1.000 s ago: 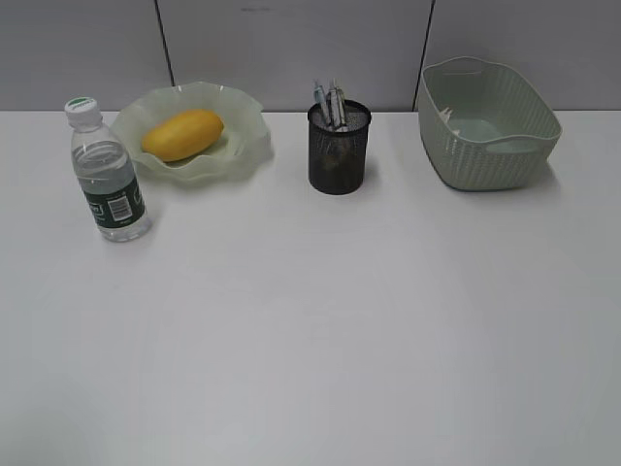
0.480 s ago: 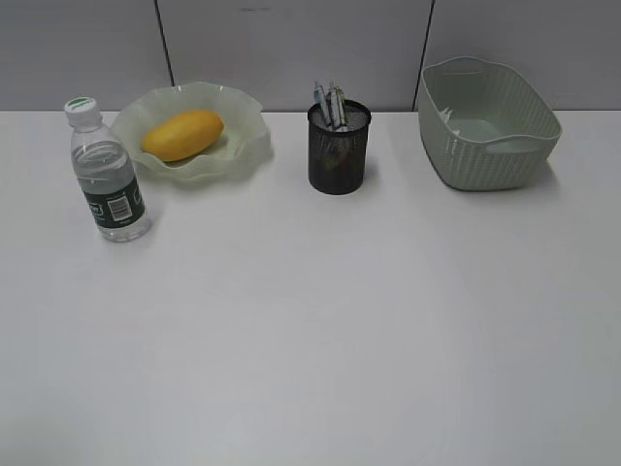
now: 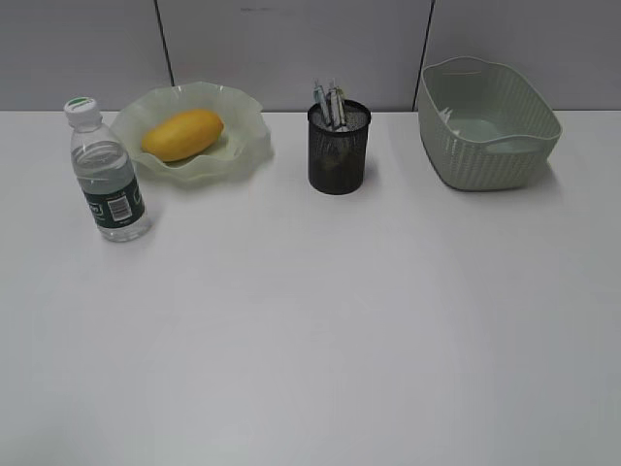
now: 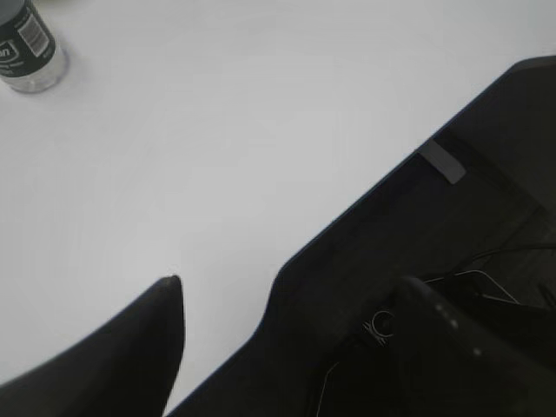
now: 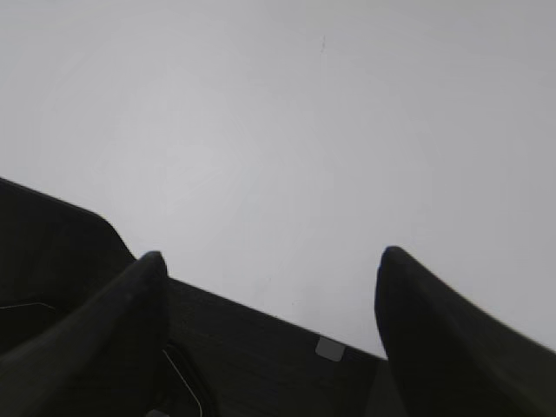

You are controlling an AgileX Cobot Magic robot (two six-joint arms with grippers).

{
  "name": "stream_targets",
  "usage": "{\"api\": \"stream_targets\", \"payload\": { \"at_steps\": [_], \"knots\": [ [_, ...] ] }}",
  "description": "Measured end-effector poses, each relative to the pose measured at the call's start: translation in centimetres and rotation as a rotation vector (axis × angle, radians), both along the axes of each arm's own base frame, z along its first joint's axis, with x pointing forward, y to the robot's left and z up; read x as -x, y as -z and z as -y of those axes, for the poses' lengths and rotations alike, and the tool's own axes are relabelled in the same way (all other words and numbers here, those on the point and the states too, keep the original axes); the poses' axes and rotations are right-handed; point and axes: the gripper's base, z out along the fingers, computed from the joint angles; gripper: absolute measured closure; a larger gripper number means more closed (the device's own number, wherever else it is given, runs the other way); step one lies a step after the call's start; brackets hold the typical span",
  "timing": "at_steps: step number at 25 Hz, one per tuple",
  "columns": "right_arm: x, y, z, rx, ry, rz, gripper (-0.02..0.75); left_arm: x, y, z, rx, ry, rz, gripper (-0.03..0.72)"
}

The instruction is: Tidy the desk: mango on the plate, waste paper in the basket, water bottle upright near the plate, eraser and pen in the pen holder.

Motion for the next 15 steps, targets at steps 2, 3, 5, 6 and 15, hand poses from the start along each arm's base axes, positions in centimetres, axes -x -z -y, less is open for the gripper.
{"api": "stream_targets", "payload": {
  "at_steps": [2, 3, 5, 6, 15],
  "knots": [
    [0.0, 0.0, 0.0, 0.0, 0.0, 0.0, 0.155, 0.0, 0.0, 0.0, -0.001, 0.002, 0.0, 0.117],
    [0.0, 0.0, 0.0, 0.0, 0.0, 0.0, 0.155, 0.0, -0.01, 0.01, 0.0, 0.002, 0.001, 0.117],
    [0.0, 0.0, 0.0, 0.0, 0.0, 0.0, 0.155, 0.0, 0.0, 0.01, -0.001, 0.002, 0.001, 0.117],
    [0.0, 0.0, 0.0, 0.0, 0.0, 0.0, 0.155, 0.0, 0.0, 0.01, -0.001, 0.002, 0.001, 0.117],
    [-0.01, -0.01, 0.0, 0.0, 0.0, 0.001, 0.155, -0.08, -0.01, -0.09, 0.0, -0.032, 0.002, 0.117]
  ]
}}
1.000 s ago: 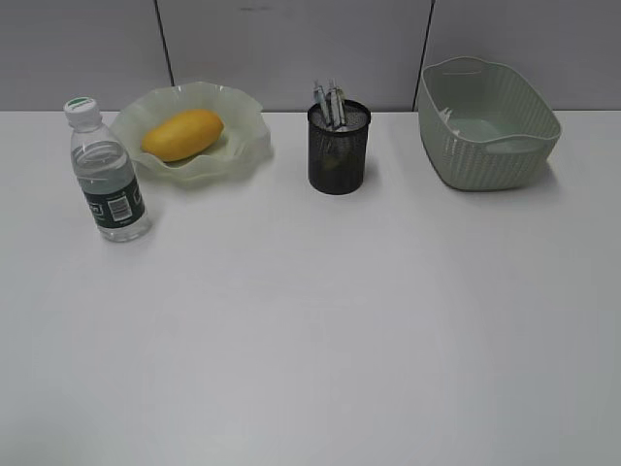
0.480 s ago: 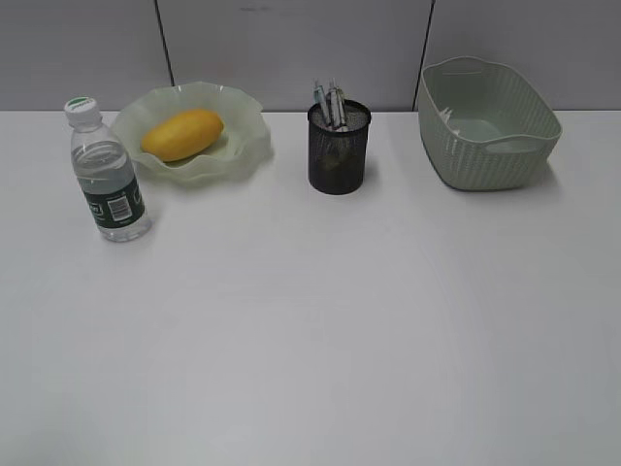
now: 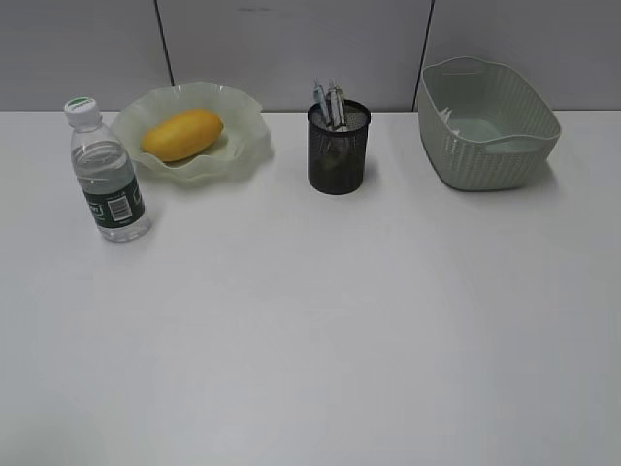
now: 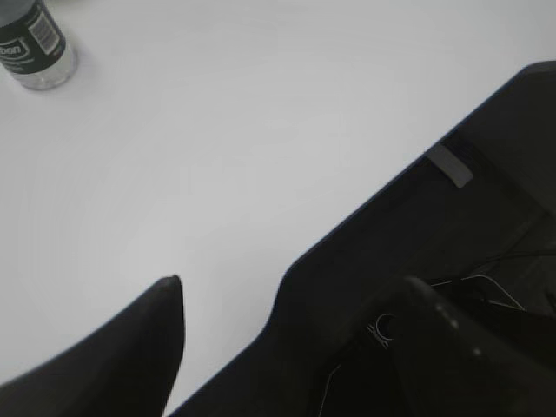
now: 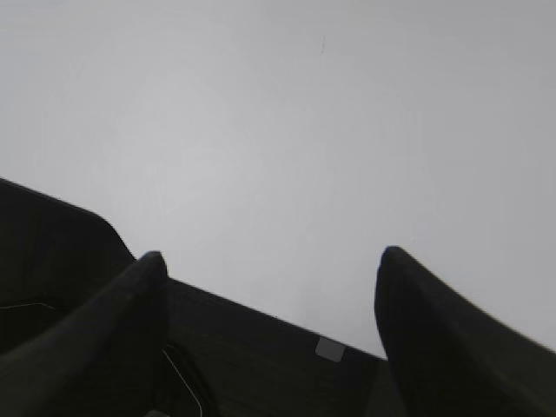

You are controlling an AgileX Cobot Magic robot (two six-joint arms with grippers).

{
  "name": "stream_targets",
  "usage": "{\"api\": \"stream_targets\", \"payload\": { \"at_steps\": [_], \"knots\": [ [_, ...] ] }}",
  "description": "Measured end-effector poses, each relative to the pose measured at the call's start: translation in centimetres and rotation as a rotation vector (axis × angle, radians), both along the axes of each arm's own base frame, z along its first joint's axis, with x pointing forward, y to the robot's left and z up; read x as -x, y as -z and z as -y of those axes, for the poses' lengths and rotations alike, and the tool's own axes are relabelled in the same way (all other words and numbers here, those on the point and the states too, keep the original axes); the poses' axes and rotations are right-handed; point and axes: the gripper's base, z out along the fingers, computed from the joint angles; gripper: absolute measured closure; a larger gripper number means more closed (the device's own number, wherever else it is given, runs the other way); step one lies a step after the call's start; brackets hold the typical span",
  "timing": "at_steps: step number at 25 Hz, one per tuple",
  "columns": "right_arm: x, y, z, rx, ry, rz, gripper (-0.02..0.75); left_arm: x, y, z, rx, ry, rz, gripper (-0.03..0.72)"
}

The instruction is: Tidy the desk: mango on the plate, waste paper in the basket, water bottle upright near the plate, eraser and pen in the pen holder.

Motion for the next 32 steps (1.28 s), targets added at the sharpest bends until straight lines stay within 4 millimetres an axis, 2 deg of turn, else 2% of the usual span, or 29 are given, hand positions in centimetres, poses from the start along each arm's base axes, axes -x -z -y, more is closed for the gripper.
{"api": "stream_targets", "payload": {
  "at_steps": [8, 16, 22, 27, 32],
  "knots": [
    [0.2, -0.1, 0.3, -0.008, 0.041, 0.015, 0.18, -0.1, -0.1, -0.9, 0.019, -0.209, 0.024, 0.117],
    [2.8, -0.6, 1.6, -0.056, 0.262, 0.188, 0.218, 1.5, -0.4, -2.4, 0.08, -0.478, 0.13, 0.117],
    [4.5, -0.7, 1.9, -0.066, 0.39, 0.292, 0.228, 2.8, -0.5, -2.9, 0.116, -0.564, 0.21, 0.127],
    [4.9, -0.7, 1.9, -0.072, 0.394, 0.321, 0.23, 4.0, -0.5, -3.1, 0.143, -0.626, 0.278, 0.156],
    [5.0, -0.7, 1.9, -0.074, 0.395, 0.326, 0.23, 4.1, -0.5, -3.0, 0.139, -0.674, 0.287, 0.179]
  ]
}}
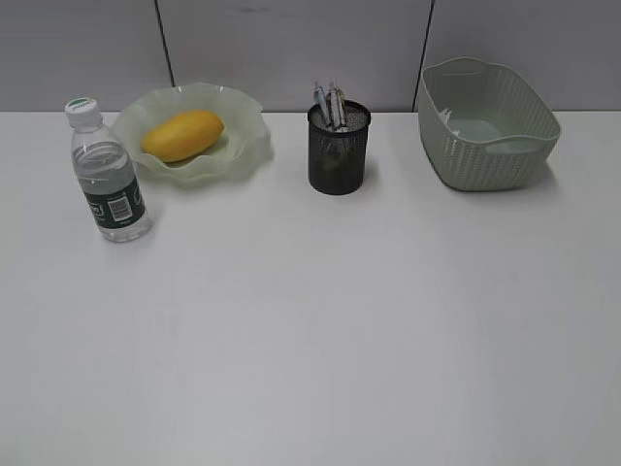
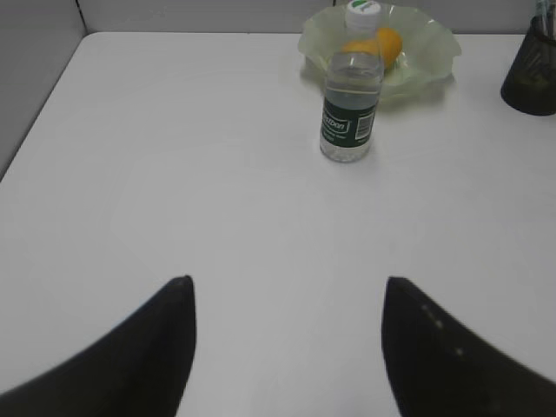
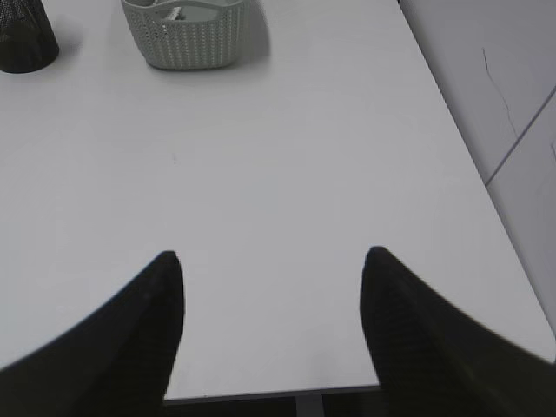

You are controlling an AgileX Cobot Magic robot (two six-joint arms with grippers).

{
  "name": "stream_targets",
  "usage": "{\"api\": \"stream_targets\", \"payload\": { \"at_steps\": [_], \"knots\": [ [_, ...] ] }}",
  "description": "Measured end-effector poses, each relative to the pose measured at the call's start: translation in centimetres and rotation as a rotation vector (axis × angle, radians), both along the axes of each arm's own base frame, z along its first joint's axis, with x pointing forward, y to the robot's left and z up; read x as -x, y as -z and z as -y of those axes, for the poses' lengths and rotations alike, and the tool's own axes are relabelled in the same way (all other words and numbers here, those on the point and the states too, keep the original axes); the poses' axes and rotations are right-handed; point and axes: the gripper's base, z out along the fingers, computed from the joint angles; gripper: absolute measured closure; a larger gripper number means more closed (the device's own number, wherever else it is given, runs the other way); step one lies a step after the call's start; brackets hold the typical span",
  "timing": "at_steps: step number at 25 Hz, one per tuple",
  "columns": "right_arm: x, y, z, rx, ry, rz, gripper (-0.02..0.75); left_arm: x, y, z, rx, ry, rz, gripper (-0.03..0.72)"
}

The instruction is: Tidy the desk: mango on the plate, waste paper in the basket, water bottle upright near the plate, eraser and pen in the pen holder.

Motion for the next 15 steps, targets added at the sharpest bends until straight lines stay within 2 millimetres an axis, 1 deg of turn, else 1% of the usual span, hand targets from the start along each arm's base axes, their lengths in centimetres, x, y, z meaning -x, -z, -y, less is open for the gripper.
{"api": "stream_targets", "payload": {
  "at_steps": [8, 15],
  "knots": [
    [0.0, 0.0, 0.0, 0.0, 0.0, 0.0, 0.23, 0.04, 0.0, 0.06, 0.0, -0.066, 0.0, 0.211],
    [0.0, 0.0, 0.0, 0.0, 0.0, 0.0, 0.239, 0.04, 0.0, 0.07, 0.0, -0.076, 0.0, 0.242]
  ]
}}
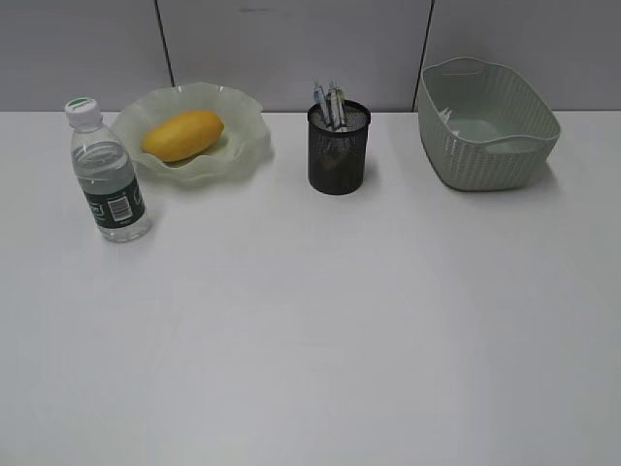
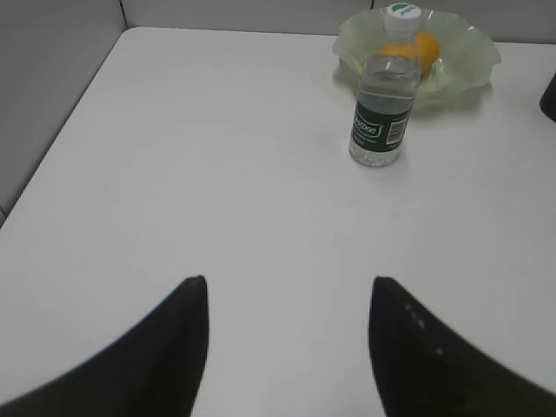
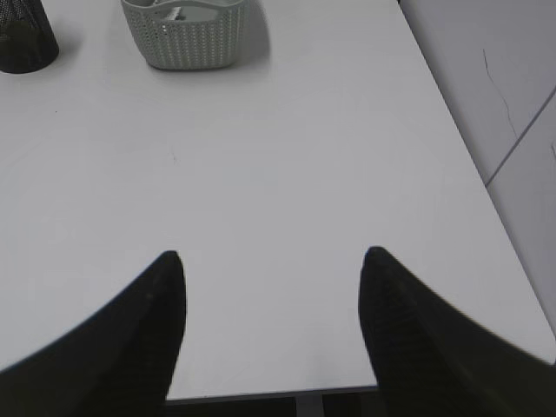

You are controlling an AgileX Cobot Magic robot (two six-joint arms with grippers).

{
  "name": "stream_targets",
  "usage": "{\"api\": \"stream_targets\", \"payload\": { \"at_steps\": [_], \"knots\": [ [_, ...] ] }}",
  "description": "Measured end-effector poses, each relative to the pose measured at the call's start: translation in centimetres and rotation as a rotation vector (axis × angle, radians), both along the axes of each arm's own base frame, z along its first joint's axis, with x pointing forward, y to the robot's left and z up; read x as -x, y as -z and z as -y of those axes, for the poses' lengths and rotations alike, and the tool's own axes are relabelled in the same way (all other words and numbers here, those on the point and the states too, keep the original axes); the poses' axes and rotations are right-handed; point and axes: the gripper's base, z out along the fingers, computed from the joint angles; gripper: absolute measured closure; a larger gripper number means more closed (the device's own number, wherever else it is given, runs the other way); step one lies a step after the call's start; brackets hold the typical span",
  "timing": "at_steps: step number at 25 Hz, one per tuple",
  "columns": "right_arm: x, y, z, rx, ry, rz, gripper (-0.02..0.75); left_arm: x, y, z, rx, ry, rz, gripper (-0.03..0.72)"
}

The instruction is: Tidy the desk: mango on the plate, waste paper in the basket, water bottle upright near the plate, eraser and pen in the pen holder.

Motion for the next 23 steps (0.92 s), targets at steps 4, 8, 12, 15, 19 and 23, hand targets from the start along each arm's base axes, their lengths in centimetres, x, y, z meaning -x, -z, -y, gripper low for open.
{"api": "stream_targets", "payload": {
  "at_steps": [4, 8, 12, 15, 19, 23],
  "knots": [
    [0.0, 0.0, 0.0, 0.0, 0.0, 0.0, 0.239, 0.0, 0.0, 0.0, 0.0, 0.0, 0.0, 0.244],
    [0.0, 0.0, 0.0, 0.0, 0.0, 0.0, 0.239, 0.0, 0.0, 0.0, 0.0, 0.0, 0.0, 0.255],
    [0.0, 0.0, 0.0, 0.0, 0.0, 0.0, 0.24, 0.0, 0.0, 0.0, 0.0, 0.0, 0.0, 0.281],
    [0.0, 0.0, 0.0, 0.0, 0.0, 0.0, 0.24, 0.0, 0.0, 0.0, 0.0, 0.0, 0.0, 0.306],
    [0.0, 0.0, 0.0, 0.0, 0.0, 0.0, 0.24, 0.0, 0.0, 0.0, 0.0, 0.0, 0.0, 0.346],
    [0.0, 0.0, 0.0, 0.0, 0.0, 0.0, 0.24, 0.0, 0.0, 0.0, 0.0, 0.0, 0.0, 0.387]
  ]
}}
